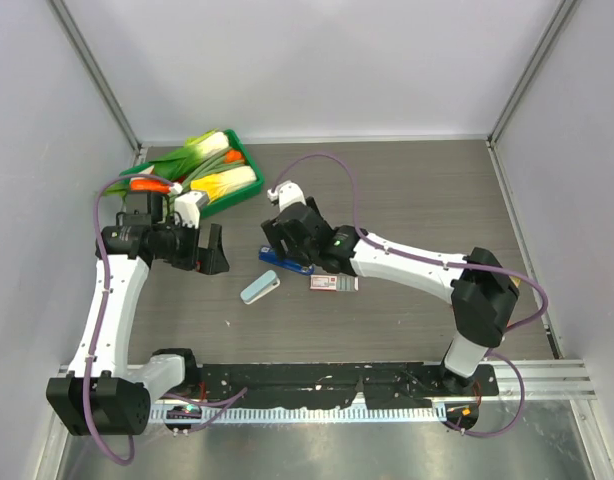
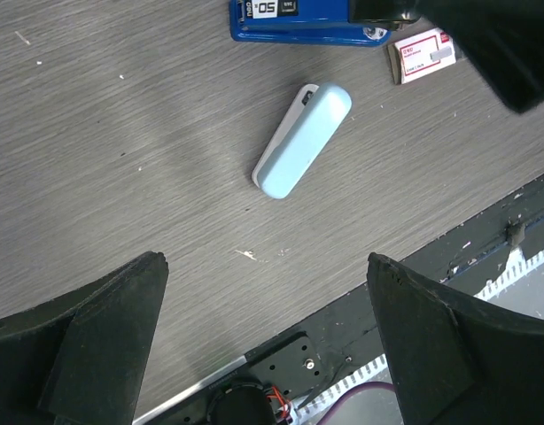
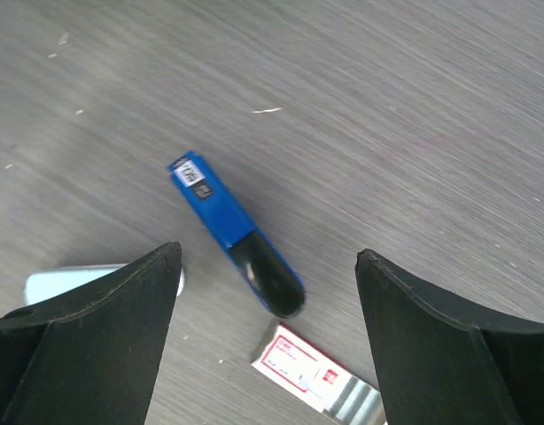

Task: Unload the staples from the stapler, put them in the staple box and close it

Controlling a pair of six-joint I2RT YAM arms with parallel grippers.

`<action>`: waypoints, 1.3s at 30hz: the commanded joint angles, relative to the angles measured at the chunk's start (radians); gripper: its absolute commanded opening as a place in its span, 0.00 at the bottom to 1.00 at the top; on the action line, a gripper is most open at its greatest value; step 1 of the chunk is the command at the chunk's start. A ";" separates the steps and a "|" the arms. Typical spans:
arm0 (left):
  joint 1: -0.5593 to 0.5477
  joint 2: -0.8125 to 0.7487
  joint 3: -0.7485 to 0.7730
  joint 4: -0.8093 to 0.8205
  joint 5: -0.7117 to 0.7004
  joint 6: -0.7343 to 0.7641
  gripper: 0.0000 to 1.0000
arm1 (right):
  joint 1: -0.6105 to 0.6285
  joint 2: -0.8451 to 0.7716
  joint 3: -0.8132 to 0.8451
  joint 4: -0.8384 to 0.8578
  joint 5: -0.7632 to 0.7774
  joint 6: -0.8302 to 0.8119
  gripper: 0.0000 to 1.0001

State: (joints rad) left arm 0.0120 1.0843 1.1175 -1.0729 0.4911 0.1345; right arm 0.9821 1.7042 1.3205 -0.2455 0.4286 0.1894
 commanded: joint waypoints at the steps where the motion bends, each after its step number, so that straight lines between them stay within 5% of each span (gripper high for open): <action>1: -0.003 -0.018 0.024 0.001 -0.019 -0.009 1.00 | 0.036 0.018 0.045 0.052 -0.123 -0.068 0.85; 9: 0.011 -0.018 0.036 0.004 -0.028 -0.036 1.00 | 0.038 0.071 0.040 0.084 -0.531 -0.315 0.89; 13: 0.017 -0.006 0.030 0.013 -0.057 -0.052 1.00 | 0.041 0.075 -0.004 0.138 -0.594 -0.421 0.90; 27: 0.054 0.039 -0.033 0.068 -0.077 -0.078 1.00 | 0.056 0.147 0.020 0.049 -0.668 -0.653 0.89; 39: 0.054 0.037 -0.044 0.064 -0.094 -0.049 1.00 | 0.063 0.278 0.083 0.069 -0.625 -0.700 0.77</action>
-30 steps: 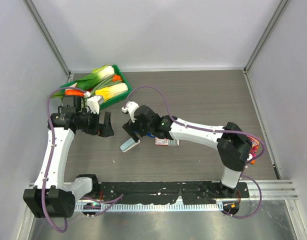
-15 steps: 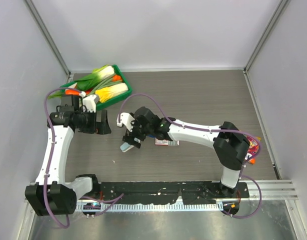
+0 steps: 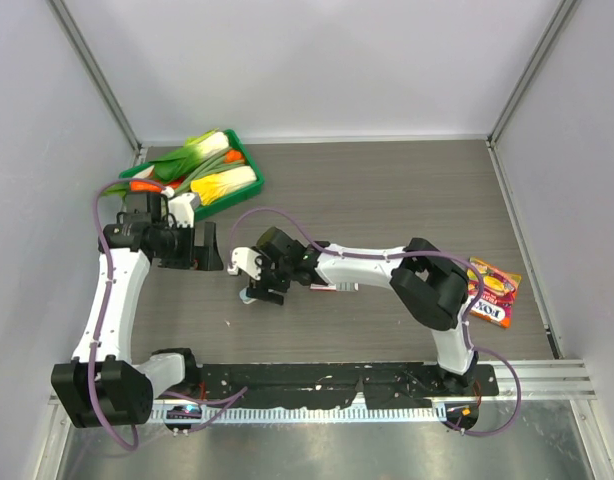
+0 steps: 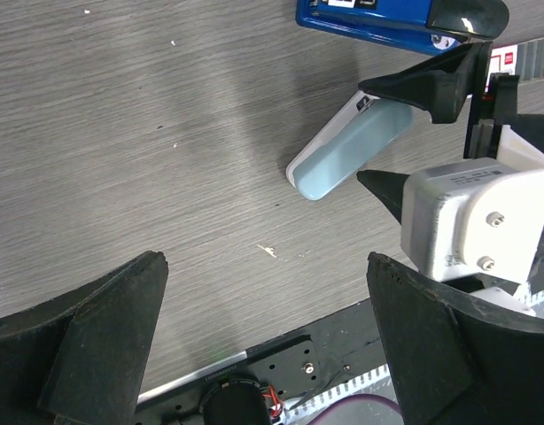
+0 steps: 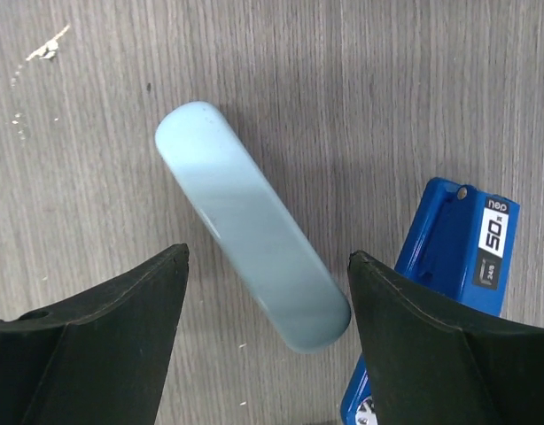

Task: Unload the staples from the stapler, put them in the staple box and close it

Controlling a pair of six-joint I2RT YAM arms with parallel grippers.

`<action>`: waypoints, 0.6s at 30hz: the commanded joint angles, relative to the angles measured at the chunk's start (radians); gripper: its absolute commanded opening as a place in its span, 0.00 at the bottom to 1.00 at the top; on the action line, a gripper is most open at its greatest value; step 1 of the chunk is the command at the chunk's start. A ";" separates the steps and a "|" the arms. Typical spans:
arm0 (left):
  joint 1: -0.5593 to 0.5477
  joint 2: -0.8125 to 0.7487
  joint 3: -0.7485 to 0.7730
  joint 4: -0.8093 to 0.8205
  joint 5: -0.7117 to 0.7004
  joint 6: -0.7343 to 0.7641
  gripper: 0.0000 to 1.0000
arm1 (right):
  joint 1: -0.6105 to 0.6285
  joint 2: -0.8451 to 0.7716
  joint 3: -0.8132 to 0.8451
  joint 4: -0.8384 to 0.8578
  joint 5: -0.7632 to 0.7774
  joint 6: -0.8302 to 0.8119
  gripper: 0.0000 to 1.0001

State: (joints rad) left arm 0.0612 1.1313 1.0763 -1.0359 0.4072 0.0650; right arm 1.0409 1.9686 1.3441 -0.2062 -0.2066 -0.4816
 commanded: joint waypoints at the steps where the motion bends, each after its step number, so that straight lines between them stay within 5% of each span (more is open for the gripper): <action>1: 0.006 -0.010 -0.006 0.027 -0.010 0.022 1.00 | 0.007 0.016 0.059 0.034 0.010 -0.031 0.77; 18: 0.006 0.005 -0.024 0.062 0.007 0.013 1.00 | 0.022 -0.039 0.032 -0.019 0.002 0.029 0.39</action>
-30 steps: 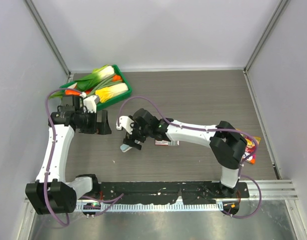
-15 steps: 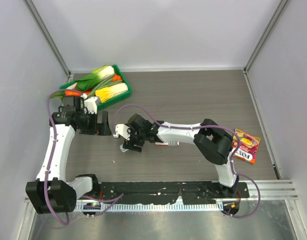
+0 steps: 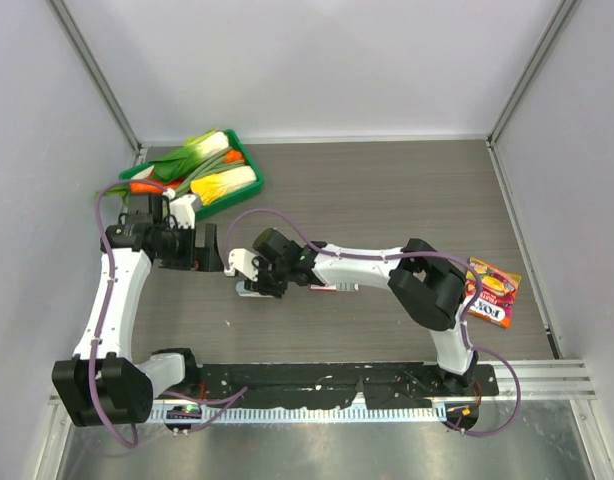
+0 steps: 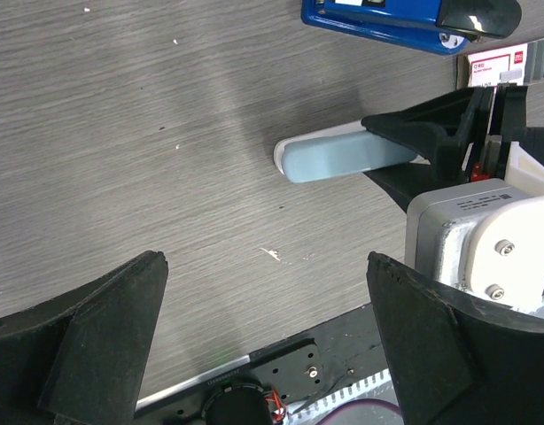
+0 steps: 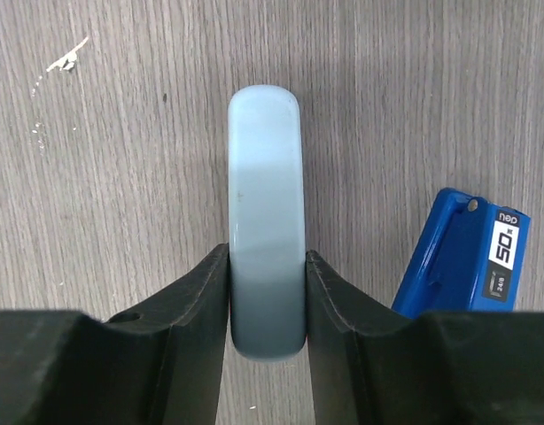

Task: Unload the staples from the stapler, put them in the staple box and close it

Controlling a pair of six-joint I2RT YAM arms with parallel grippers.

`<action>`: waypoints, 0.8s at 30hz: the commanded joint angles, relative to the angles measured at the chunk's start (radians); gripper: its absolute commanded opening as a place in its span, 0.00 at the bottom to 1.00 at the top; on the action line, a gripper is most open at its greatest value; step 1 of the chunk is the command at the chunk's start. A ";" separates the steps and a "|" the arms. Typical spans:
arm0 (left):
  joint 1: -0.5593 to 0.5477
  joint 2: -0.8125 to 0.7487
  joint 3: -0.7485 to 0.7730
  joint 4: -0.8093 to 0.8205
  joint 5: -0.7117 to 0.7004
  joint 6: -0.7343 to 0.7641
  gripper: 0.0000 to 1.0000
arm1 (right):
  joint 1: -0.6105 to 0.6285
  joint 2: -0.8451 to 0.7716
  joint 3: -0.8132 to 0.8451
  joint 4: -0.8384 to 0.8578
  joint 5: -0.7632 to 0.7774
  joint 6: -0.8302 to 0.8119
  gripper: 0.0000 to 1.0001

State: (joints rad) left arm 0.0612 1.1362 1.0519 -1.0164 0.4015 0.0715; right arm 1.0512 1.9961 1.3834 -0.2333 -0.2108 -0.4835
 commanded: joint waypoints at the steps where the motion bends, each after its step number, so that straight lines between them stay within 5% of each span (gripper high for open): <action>1: 0.006 -0.001 -0.001 0.042 0.017 0.007 1.00 | 0.015 -0.072 -0.010 0.009 0.007 0.042 0.38; 10: 0.006 -0.024 0.000 0.070 -0.009 -0.022 1.00 | 0.015 -0.148 -0.096 0.207 0.126 0.238 0.01; 17: 0.006 -0.036 0.045 0.012 0.092 -0.004 1.00 | 0.013 -0.240 -0.256 0.511 0.373 0.647 0.01; 20: 0.005 -0.065 0.013 0.016 0.117 0.031 1.00 | 0.015 -0.296 -0.386 0.761 0.402 0.764 0.01; 24: -0.004 -0.081 -0.016 0.025 0.128 0.076 0.96 | 0.021 -0.321 -0.434 0.851 0.421 0.871 0.01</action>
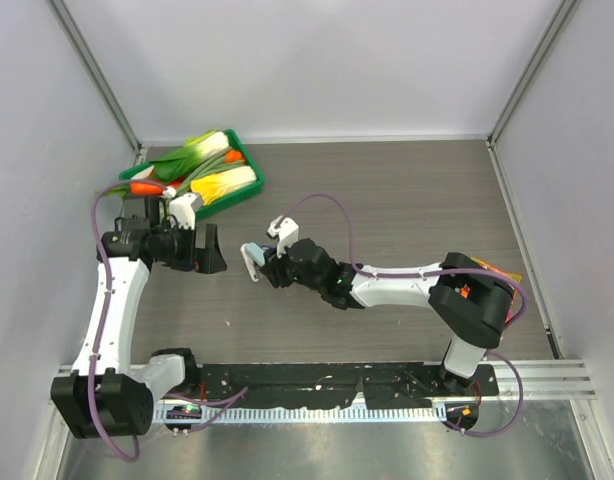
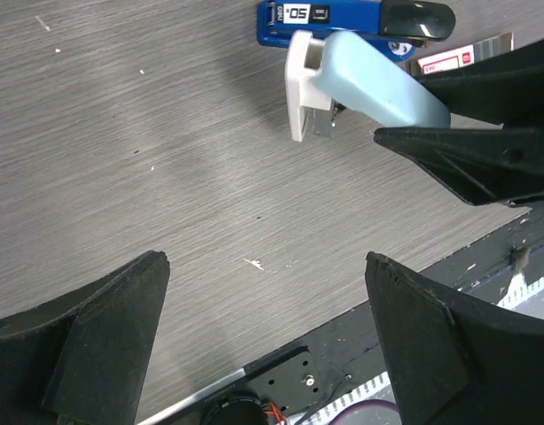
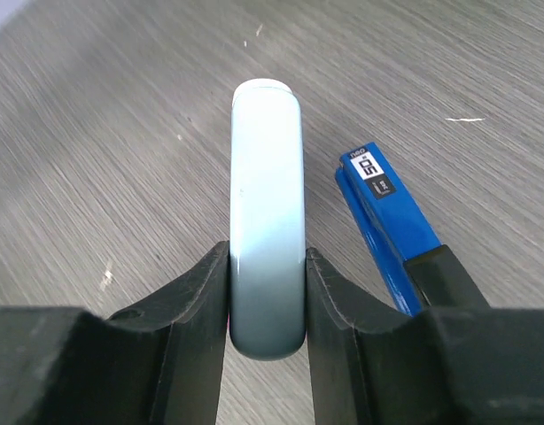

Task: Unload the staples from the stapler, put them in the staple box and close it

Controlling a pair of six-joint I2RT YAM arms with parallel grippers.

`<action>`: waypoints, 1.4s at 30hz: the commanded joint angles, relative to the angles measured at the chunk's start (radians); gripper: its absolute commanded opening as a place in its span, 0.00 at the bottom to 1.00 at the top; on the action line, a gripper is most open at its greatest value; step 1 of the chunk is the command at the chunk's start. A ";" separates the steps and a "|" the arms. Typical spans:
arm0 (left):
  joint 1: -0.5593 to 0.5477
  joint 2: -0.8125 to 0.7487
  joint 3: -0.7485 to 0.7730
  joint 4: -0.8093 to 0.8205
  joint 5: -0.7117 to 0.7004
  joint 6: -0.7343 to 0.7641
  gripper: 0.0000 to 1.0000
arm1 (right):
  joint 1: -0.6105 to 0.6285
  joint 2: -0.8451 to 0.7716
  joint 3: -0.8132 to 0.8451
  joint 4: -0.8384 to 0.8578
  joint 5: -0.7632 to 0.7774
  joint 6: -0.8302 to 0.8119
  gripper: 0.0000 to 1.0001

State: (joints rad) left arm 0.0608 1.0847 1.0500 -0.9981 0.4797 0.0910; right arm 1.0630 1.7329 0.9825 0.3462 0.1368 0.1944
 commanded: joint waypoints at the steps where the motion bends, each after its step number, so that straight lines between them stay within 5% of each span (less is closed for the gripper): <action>1: -0.004 -0.028 -0.024 0.009 0.060 0.062 0.95 | 0.011 -0.061 -0.034 0.278 0.070 0.197 0.01; 7: -0.052 0.006 -0.079 0.055 0.070 0.093 0.81 | 0.012 -0.082 -0.018 0.264 0.083 0.203 0.01; 14: -0.116 0.073 -0.045 0.096 0.043 0.122 0.87 | 0.011 -0.145 -0.018 0.278 0.076 0.249 0.01; 23: -0.116 -0.043 -0.080 0.182 0.189 0.260 1.00 | 0.011 -0.203 -0.073 0.304 0.044 0.326 0.01; 42: -0.125 -0.129 -0.214 0.283 0.172 0.392 0.91 | 0.009 -0.173 -0.097 0.395 -0.051 0.442 0.01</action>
State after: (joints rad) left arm -0.0593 0.9695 0.8364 -0.7708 0.6304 0.4534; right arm 1.0668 1.5650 0.8673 0.6357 0.1116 0.5987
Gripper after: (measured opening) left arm 0.922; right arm 0.402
